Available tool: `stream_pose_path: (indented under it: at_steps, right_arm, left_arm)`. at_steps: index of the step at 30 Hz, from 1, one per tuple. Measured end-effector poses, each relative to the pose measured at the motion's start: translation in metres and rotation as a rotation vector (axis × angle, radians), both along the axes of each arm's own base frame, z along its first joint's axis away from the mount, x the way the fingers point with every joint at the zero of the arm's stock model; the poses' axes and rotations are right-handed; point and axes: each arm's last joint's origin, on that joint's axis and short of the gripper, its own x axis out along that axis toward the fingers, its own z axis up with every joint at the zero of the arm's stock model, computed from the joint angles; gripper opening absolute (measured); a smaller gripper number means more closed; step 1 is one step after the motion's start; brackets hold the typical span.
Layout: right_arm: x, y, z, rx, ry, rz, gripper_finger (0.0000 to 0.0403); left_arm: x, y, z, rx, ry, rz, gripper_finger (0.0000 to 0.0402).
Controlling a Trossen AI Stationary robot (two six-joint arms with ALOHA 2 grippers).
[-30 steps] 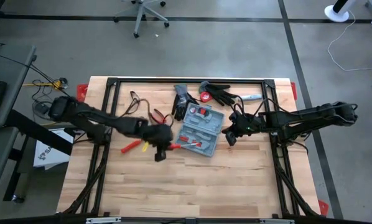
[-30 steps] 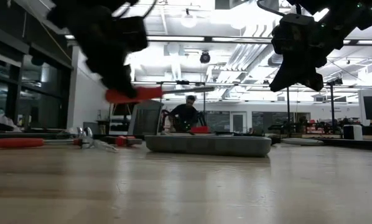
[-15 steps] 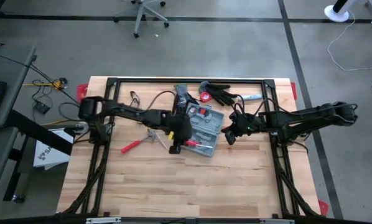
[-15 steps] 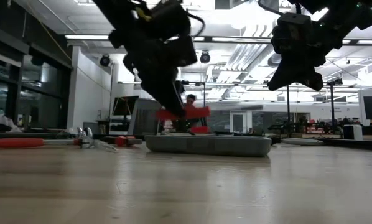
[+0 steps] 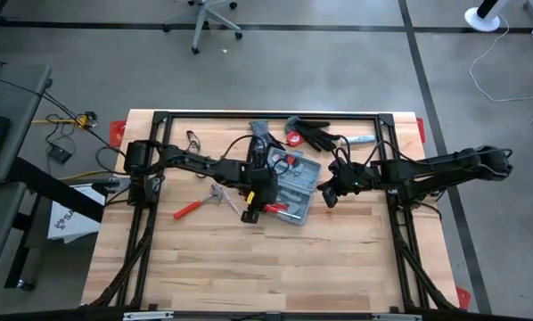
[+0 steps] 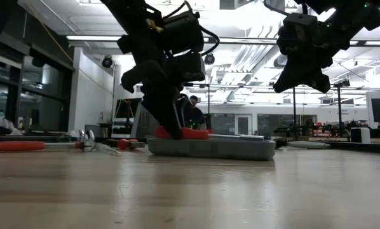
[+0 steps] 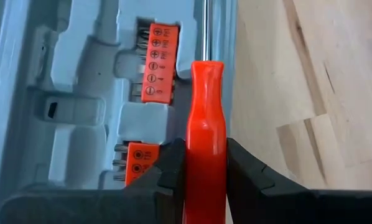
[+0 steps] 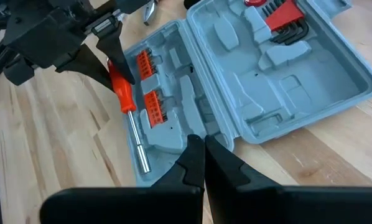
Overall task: Prefit tool cases
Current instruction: Put the orange screwdriver into the gray tool box
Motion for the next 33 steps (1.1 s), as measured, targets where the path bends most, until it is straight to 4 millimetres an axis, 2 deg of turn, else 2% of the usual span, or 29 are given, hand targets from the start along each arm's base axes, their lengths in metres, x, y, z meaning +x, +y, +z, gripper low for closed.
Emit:
stream_pose_path:
  at_steps: [28, 33]
  right_arm:
    - [-0.0001, 0.0, -0.0002, -0.006, 0.003, 0.006, 0.0]
    - [-0.0006, -0.0002, -0.0006, -0.011, 0.01, 0.002, 0.0]
  left_arm:
    - [-0.0022, 0.0044, 0.0059, 0.136, -0.01, 0.032, 0.0067]
    - [-0.0021, 0.0065, 0.0062, 0.207, -0.01, 0.053, 0.0119]
